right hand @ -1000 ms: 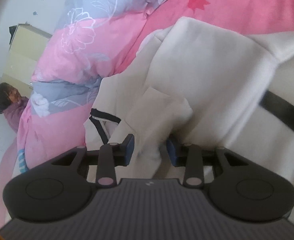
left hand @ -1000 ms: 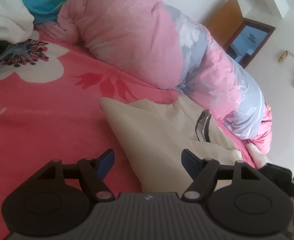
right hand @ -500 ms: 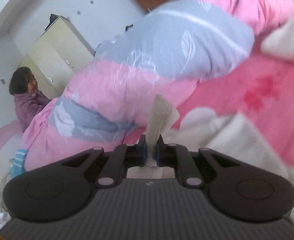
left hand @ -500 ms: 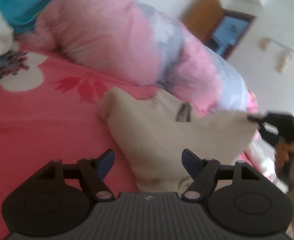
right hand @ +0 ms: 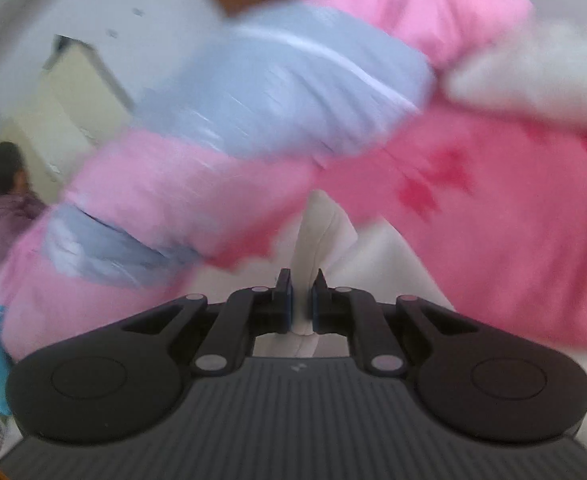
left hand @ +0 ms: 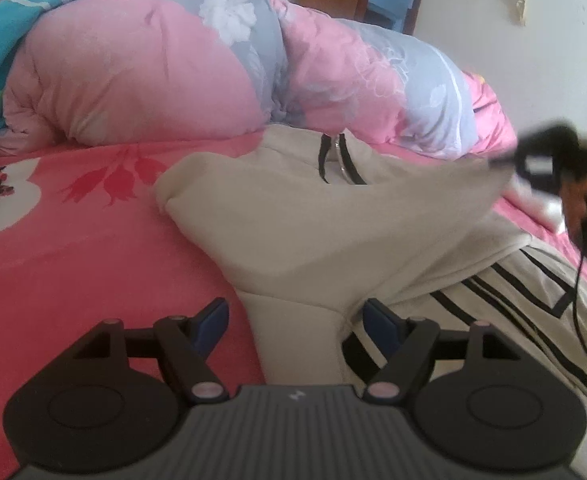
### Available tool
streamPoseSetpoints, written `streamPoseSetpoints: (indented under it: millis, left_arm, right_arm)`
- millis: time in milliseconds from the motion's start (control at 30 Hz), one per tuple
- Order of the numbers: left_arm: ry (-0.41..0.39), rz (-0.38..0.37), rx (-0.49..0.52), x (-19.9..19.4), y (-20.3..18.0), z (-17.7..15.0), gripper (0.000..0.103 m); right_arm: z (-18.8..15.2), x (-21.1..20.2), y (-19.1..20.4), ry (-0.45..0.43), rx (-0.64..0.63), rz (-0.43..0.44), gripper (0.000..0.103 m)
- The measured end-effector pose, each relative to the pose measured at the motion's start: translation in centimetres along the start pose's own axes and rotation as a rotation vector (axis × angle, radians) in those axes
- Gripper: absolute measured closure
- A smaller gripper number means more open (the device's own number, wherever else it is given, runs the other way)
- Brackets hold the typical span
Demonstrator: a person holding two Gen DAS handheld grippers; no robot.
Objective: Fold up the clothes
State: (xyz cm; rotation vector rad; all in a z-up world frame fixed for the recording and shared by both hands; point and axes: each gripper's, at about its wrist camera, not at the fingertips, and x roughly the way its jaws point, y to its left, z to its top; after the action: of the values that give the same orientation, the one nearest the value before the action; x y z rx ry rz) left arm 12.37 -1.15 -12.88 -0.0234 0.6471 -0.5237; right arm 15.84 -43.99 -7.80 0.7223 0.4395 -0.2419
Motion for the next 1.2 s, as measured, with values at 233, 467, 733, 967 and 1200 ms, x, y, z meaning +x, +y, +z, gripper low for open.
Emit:
streamPoseSetpoints:
  millis: [233,467,733,967,1200]
  left_arm:
    - [0.009,0.01,-0.016,0.3,0.4,0.1,0.028]
    - [0.01,0.007,-0.022,0.2,0.6,0.2,0.028]
    - [0.017,0.037,0.011,0.2,0.2,0.1,0.038]
    - [-0.014,0.123,0.235,-0.7,-3.4,-0.8,0.048]
    - [-0.021,0.167,0.352,-1.0,-5.2,-2.1,0.054]
  right_arm:
    - [-2.6,1.3,-4.4,0.104,0.081,-0.046,0.095]
    - [-3.0,0.3,-3.6,0.103,-0.014,-0.048,0.096]
    - [-2.1,-3.7,-4.1,0.066,-0.01,-0.103,0.075]
    - [-4.2,-5.1,3.3,0.031,-0.318,0.005,0.075]
    - [-7.7,1.2,5.4,0.187,-0.438,-0.037,0.076]
